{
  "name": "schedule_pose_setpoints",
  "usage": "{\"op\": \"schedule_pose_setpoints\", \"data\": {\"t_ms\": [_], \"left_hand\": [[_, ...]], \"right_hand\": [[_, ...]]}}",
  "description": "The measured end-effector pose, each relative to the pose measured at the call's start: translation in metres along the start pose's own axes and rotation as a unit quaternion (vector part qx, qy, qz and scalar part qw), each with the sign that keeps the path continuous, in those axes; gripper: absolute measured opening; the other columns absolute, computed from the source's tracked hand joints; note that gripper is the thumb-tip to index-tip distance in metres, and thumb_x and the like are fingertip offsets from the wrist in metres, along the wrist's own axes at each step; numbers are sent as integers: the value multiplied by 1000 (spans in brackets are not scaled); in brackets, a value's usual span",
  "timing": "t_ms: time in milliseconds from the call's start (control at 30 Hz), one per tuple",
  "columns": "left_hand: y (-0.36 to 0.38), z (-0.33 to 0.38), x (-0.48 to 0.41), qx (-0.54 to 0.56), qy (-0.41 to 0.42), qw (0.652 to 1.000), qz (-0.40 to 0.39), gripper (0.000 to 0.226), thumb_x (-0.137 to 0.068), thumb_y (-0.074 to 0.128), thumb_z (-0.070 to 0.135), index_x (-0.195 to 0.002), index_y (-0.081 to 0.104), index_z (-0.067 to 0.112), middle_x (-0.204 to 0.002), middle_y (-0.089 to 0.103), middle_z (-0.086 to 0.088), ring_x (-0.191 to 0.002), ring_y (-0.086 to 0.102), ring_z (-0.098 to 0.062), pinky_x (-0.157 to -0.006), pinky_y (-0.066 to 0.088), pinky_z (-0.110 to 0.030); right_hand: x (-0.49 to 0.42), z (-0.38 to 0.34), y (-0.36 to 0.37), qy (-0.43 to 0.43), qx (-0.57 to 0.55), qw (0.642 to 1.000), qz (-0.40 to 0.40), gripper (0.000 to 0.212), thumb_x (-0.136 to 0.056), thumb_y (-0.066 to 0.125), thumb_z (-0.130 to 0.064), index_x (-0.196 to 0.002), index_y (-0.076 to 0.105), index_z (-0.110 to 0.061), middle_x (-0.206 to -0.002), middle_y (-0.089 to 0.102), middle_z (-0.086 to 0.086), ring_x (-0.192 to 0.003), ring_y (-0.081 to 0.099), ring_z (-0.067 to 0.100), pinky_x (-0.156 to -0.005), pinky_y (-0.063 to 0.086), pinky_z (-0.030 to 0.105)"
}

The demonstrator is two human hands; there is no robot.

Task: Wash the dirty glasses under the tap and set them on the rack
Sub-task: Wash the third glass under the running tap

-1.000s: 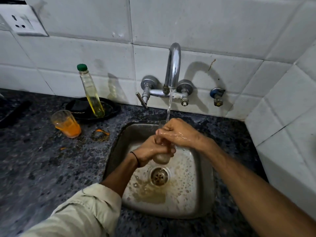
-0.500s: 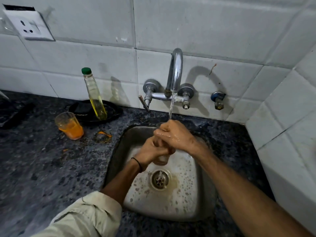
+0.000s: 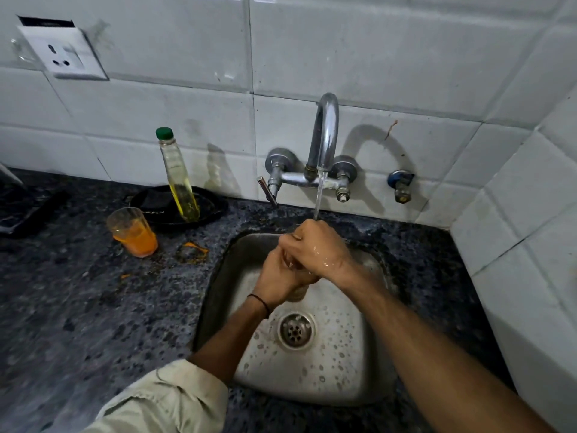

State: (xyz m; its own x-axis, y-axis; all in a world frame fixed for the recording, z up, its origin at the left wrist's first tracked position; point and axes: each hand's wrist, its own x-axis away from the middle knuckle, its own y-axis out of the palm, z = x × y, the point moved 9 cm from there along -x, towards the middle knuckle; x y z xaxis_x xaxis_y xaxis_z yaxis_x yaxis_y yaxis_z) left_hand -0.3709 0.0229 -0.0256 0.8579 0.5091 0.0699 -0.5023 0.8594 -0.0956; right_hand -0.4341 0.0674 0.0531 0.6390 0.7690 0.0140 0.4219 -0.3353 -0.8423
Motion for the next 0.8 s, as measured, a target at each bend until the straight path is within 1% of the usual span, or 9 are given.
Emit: {"op": "schedule_pose_setpoints", "data": {"t_ms": [67, 133, 267, 333, 433, 567, 633, 700, 800], "left_hand": [[-4, 8, 4, -72, 13, 993, 96, 39, -70, 78, 28, -105, 62, 20, -85, 72, 6, -79, 68, -3, -63, 50, -16], [-5, 9, 5, -78, 16, 992, 102, 42, -71, 79, 29, -108, 60, 21, -87, 71, 7, -81, 66, 0, -63, 49, -13], [11, 13, 5, 25, 33, 990, -136, 33, -72, 82, 3, -102, 68, 6, -95, 73, -4, -96, 68, -16, -83, 55, -28], [12, 11, 7, 23, 28, 984, -176, 25, -71, 82, 4, -93, 71, 8, -90, 74, -5, -92, 69, -19, -85, 55, -34], [1, 9, -2, -88, 15, 994, -59, 36, -65, 84, 19, -96, 66, 23, -87, 73, 5, -86, 70, -11, -76, 56, -28], [-7, 24, -1, -355, 50, 932, 57, 49, -71, 76, 38, -114, 54, 28, -100, 70, 4, -89, 67, -18, -75, 54, -36], [-3, 26, -4, -468, 63, 881, 27, 61, -69, 78, 36, -121, 49, 27, -112, 68, 1, -98, 66, -25, -81, 52, -41], [6, 25, -6, -603, 45, 795, -47, 66, -67, 80, 32, -124, 48, 26, -119, 65, -2, -107, 63, -28, -88, 47, -42], [28, 22, -4, -738, 38, 653, -168, 46, -79, 75, 32, -121, 58, 24, -119, 66, -2, -110, 63, -24, -85, 42, -36]], "right_hand": [[-1, 2, -1, 52, 41, 997, 50, 48, -95, 51, -44, -56, 54, -16, -64, 61, 3, -65, 61, 24, -66, 47, 33], [-2, 1, -2, 42, 51, 996, 55, 46, -95, 49, -44, -62, 62, -15, -70, 67, 4, -70, 65, 24, -74, 54, 36], [8, -7, 1, -75, -5, 992, -102, 42, -94, 57, -38, -56, 66, -23, -58, 67, -4, -57, 64, 8, -66, 54, 31], [12, -5, 3, -79, -45, 990, -106, 41, -92, 59, -36, -56, 69, -19, -54, 66, -5, -50, 61, 5, -63, 54, 33], [9, 11, 1, 9, -60, 998, 11, 43, -87, 55, -42, -58, 67, -13, -58, 67, 2, -56, 65, 16, -65, 57, 38], [12, 41, 17, 156, -147, 972, 92, 43, -94, 56, -40, -64, 66, -12, -66, 69, 6, -64, 66, 22, -63, 50, 32], [17, 58, 33, 204, -296, 924, 128, 38, -94, 59, -36, -70, 70, -8, -66, 69, 6, -62, 64, 21, -63, 49, 31], [30, 88, 64, 294, -444, 833, 151, 29, -92, 60, -31, -72, 71, -12, -70, 71, 6, -67, 66, 21, -67, 52, 35], [43, 99, 139, 365, -634, 682, 9, 27, -89, 54, -39, -84, 67, -16, -84, 69, 14, -79, 64, 26, -75, 51, 38]]}}
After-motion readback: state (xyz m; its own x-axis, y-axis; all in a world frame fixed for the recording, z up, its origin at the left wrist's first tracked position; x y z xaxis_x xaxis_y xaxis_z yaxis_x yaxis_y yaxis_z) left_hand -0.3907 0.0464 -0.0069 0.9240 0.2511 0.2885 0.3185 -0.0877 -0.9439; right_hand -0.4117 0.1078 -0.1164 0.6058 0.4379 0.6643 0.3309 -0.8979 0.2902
